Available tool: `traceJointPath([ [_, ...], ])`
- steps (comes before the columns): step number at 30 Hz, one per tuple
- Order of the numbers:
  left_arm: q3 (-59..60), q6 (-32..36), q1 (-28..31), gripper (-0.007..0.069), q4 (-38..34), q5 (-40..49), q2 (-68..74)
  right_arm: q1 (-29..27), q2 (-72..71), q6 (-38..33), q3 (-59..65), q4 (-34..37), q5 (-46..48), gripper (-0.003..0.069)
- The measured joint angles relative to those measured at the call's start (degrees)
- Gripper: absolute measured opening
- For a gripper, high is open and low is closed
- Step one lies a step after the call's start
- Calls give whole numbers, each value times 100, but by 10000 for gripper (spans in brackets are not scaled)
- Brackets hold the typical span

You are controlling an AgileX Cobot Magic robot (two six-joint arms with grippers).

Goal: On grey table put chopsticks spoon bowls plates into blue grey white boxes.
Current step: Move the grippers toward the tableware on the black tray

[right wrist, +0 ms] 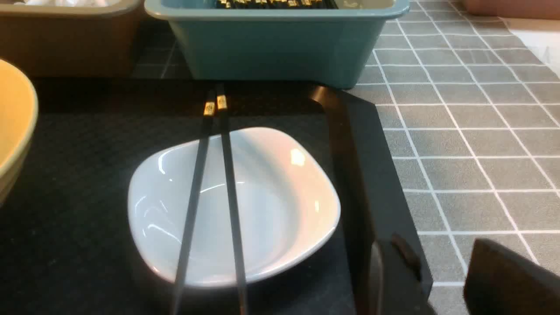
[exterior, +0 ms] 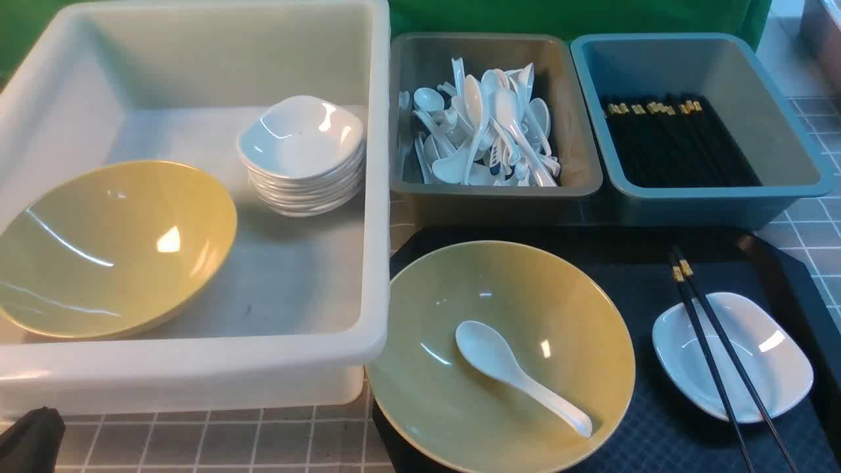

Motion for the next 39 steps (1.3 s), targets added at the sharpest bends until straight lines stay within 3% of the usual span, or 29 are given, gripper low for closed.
traceJointPath([
  [39, 0, -6, 0, -11, 336, 0, -6, 0, 0, 0, 0, 0, 0, 237],
])
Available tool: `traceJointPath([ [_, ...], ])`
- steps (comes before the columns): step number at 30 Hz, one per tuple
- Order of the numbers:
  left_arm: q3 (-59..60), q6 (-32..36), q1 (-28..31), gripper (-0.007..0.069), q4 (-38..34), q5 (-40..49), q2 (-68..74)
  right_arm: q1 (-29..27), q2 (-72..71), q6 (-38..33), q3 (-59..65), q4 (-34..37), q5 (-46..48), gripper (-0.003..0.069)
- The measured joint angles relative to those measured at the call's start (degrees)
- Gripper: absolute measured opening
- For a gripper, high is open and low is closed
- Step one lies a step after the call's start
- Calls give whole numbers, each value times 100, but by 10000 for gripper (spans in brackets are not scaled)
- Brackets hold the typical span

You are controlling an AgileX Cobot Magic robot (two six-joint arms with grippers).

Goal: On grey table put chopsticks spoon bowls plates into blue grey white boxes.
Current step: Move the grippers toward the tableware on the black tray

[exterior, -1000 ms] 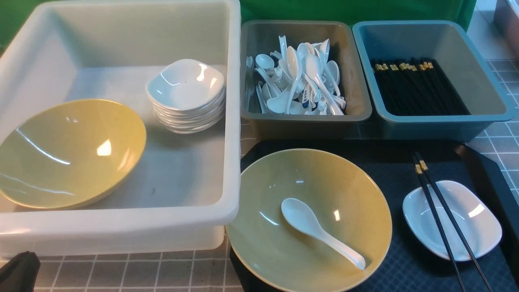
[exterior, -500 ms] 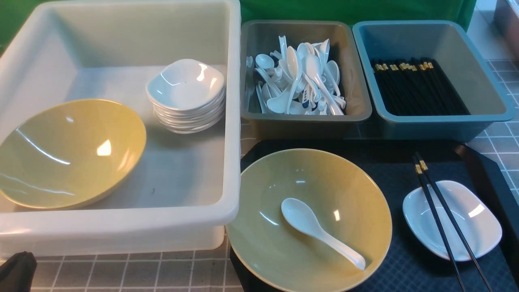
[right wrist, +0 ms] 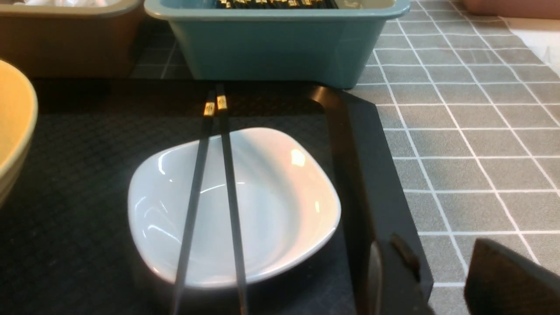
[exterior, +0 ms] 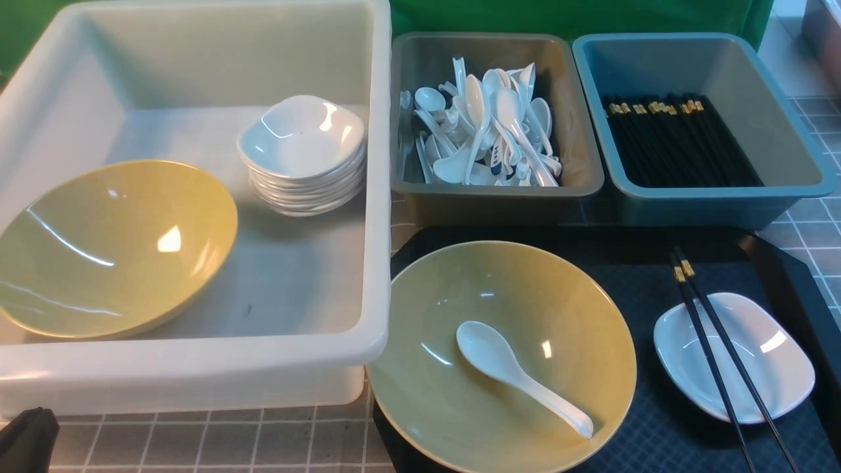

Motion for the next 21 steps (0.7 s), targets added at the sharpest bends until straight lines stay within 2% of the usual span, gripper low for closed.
traceJointPath([
  [7, 0, 44, 0, -11, 41, 0, 0, 0, 0, 0, 0, 0, 0, 237],
  [14, 0, 227, 0, -11, 647, 0, 0, 0, 0, 147, 0, 0, -5, 237],
  [21, 0, 217, 0, -11, 654, -8, 0, 0, 0, 334, 0, 0, -5, 237],
])
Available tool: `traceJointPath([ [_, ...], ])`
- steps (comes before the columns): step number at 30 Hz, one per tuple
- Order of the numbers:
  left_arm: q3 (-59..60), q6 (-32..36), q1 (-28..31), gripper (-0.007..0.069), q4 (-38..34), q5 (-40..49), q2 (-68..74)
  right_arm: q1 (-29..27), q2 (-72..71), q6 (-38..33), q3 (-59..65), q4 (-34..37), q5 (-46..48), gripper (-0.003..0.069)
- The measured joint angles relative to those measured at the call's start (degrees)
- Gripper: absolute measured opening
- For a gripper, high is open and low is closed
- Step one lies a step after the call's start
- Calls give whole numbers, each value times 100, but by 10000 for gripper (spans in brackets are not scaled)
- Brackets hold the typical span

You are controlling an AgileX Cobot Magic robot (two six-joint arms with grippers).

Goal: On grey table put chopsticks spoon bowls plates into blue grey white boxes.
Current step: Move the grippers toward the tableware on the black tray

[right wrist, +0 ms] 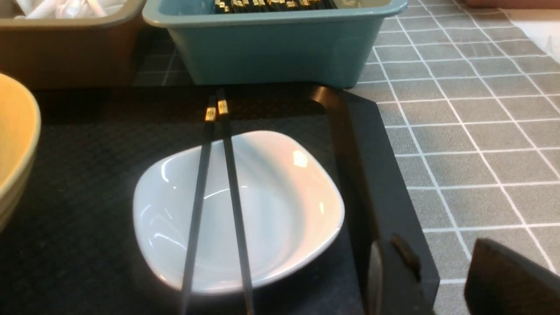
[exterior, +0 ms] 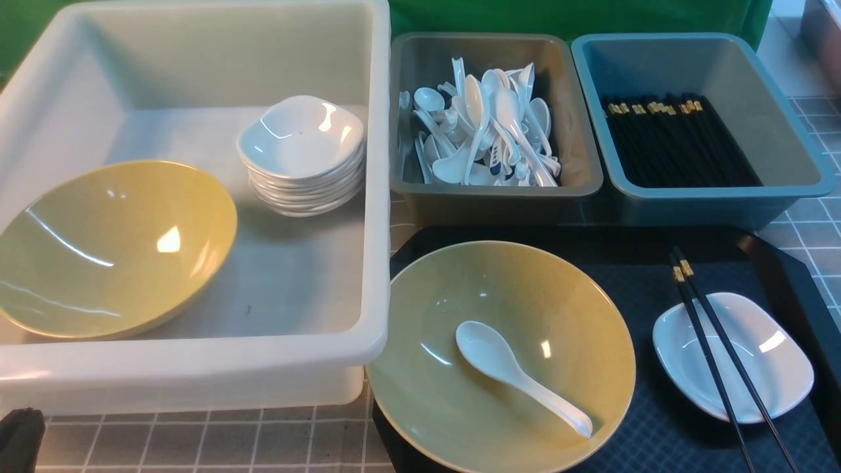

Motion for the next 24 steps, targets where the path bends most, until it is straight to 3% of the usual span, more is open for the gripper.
traceJointPath([
  [3, 0, -469, 0, -11, -691, -182, 0, 0, 0, 279, 0, 20, -5, 237],
  [5, 0, -1276, 0, -11, -1983, -412, 0, 0, 0, 1010, 0, 341, -38, 237],
  [10, 0, -2772, 0, -11, -4809, -560, 0, 0, 0, 3644, 0, 1341, -58, 237],
  [13, 0, -2853, 0, -11, -5375, -614, 0, 0, 0, 4355, 6, 1452, -125, 237],
  [21, 0, -2684, 0, -11, -6257, -592, 0, 6, 0, 4228, 17, 1476, -189, 237],
  [24, -163, -1995, 0, -11, -6444, -461, 0, 157, 0, 3947, 47, 1476, -378, 237],
])
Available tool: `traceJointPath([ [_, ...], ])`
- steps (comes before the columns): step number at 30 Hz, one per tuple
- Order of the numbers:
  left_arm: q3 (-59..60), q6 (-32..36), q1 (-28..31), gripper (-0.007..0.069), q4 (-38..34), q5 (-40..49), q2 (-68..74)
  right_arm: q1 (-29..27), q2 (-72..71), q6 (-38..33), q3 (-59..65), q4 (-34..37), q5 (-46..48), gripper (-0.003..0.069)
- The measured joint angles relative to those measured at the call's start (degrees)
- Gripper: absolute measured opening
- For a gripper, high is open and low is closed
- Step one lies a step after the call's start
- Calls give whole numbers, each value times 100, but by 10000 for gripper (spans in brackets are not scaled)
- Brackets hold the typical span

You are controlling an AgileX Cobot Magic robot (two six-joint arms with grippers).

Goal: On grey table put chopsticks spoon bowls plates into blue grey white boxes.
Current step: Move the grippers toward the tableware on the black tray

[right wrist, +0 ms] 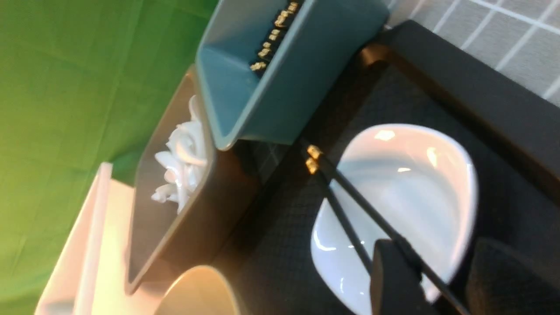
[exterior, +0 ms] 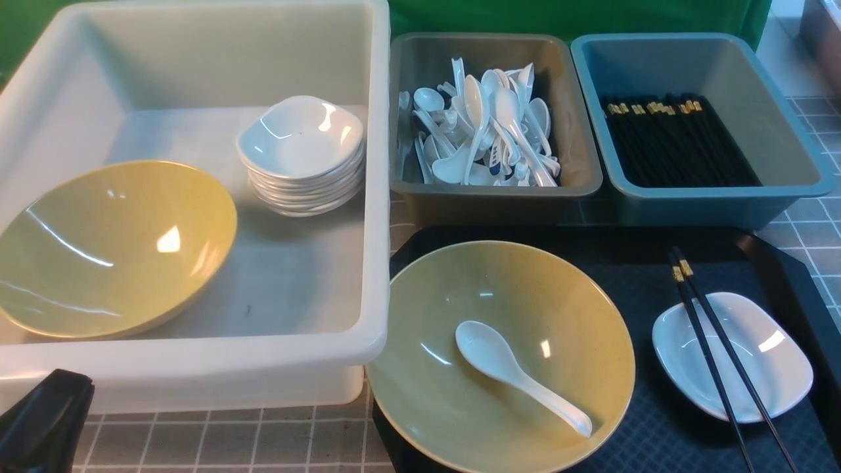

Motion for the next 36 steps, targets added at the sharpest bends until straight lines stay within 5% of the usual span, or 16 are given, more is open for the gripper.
traceJointPath([
  [4, -935, 1872, 0, -11, 375, 552, 28, 439, 35, -1136, -515, 3, 493, 218],
  [7, -1911, 2968, 0, -11, 1050, 1206, 674, 814, 617, -2416, -1434, 3, 1008, 132],
  [11, -3381, 3705, 0, -11, 2621, 2662, 2366, 1116, 2004, -3992, -2803, 3, 1797, 10],
  [17, -4878, 3955, -120, -11, 4333, 4648, 4350, 1160, 4343, -6150, -4717, -64, 3959, -1],
  [21, -5382, 3971, -962, -11, 4496, 4947, 5224, 1160, 5642, -6504, -5381, -242, 4686, -1],
  [26, -5946, 4067, -2431, -11, 4528, 4977, 6185, 1160, 6889, -6483, -5622, -300, 4458, 32],
  [36, -6587, 4082, -4285, -11, 4637, 4626, 7509, 1118, 8201, -6111, -5653, -318, 3637, 347],
])
